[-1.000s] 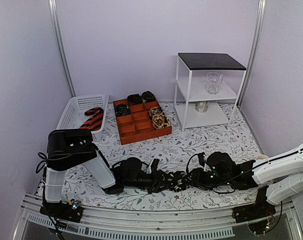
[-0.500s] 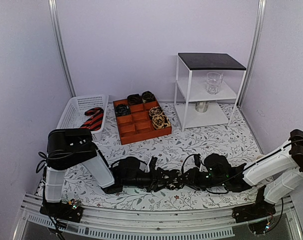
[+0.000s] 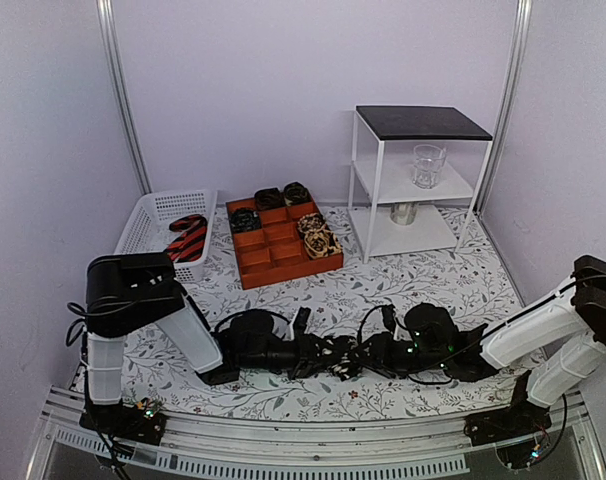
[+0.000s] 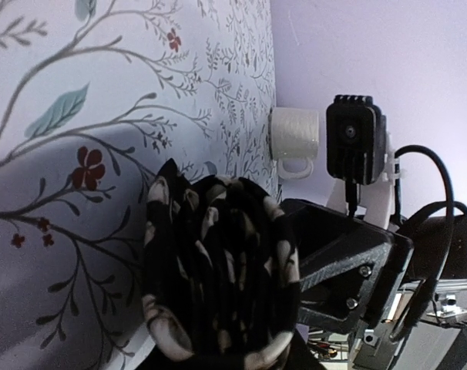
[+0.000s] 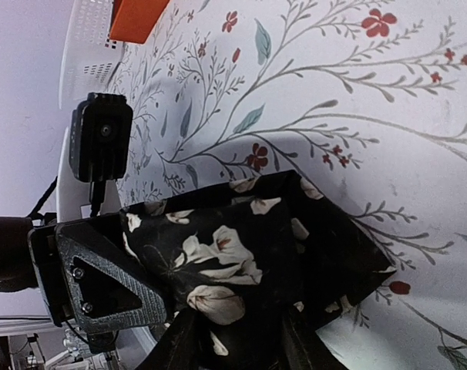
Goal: Roll the ties
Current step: Roll the tie at the center of the board.
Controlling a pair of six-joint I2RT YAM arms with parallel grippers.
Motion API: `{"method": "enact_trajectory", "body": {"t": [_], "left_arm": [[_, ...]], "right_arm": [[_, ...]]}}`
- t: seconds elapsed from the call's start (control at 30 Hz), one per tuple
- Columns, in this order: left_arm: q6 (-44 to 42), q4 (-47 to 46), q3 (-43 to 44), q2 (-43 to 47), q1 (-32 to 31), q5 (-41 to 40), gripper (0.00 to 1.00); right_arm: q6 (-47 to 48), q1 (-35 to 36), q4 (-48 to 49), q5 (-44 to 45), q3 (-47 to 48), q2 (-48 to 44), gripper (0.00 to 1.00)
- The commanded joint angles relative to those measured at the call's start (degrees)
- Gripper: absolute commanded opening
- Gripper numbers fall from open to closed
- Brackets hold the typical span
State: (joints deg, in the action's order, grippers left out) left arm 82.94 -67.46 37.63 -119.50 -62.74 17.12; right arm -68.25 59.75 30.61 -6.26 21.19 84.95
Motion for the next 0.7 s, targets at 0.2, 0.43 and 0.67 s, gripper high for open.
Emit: {"method": "enact_trajectory", "body": {"t": [0.2,0.43,0.67], "left_arm": [[-14.0,3.2,1.4,5.5,2.3,2.7,0.28],[-21.2,9.5,3.6,6.2,2.2,2.1,0.28],[-37.8,24.9,9.3,11.9,0.4,-3.4,0.29]], "right_arm": [[6.7,-0.5,-8.9,-0.1,3.5,-2.2,0.40],[4.9,-0.4,-9.4,1.8,0.9,-5.2,0.48],[4.5,-0.4,-11.8,5.2,-1.0,-10.9,0.60]]}}
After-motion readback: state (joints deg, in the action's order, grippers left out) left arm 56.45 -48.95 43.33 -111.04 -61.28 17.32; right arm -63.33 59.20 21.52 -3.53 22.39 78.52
